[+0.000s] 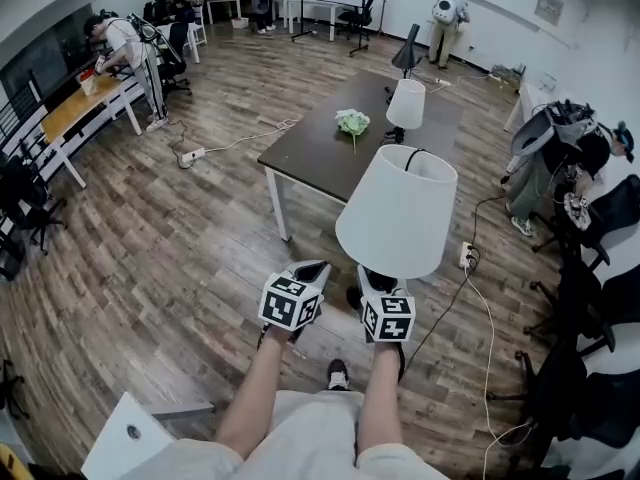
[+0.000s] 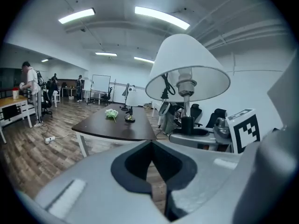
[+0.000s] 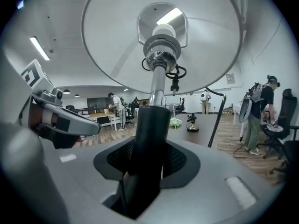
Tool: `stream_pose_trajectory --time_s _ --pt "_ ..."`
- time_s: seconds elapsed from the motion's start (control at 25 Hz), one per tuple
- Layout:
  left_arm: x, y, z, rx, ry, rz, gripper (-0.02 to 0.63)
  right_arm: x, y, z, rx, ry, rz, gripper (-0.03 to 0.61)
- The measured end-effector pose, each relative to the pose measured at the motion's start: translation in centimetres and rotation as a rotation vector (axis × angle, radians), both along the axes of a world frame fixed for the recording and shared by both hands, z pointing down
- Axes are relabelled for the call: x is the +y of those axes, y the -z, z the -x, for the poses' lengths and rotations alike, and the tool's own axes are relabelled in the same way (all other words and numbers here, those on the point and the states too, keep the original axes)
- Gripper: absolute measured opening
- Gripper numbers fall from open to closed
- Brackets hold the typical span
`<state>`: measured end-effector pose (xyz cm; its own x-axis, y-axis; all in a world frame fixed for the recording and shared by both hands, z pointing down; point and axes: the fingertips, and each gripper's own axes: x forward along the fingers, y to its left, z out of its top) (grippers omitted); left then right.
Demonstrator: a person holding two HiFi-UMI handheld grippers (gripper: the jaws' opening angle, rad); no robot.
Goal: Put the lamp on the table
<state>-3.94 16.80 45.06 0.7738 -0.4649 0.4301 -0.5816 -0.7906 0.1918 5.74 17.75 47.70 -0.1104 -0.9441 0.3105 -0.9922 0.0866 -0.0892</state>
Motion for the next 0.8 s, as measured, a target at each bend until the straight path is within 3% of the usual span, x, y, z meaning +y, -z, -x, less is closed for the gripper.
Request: stream_pose_trajectory --time_s 0.8 --pt "-7.4 0.6 -2.6 0.002 0.189 -0.051 0.001 -9.0 -0.6 -2.4 0.007 0.204 -0.027 0.183"
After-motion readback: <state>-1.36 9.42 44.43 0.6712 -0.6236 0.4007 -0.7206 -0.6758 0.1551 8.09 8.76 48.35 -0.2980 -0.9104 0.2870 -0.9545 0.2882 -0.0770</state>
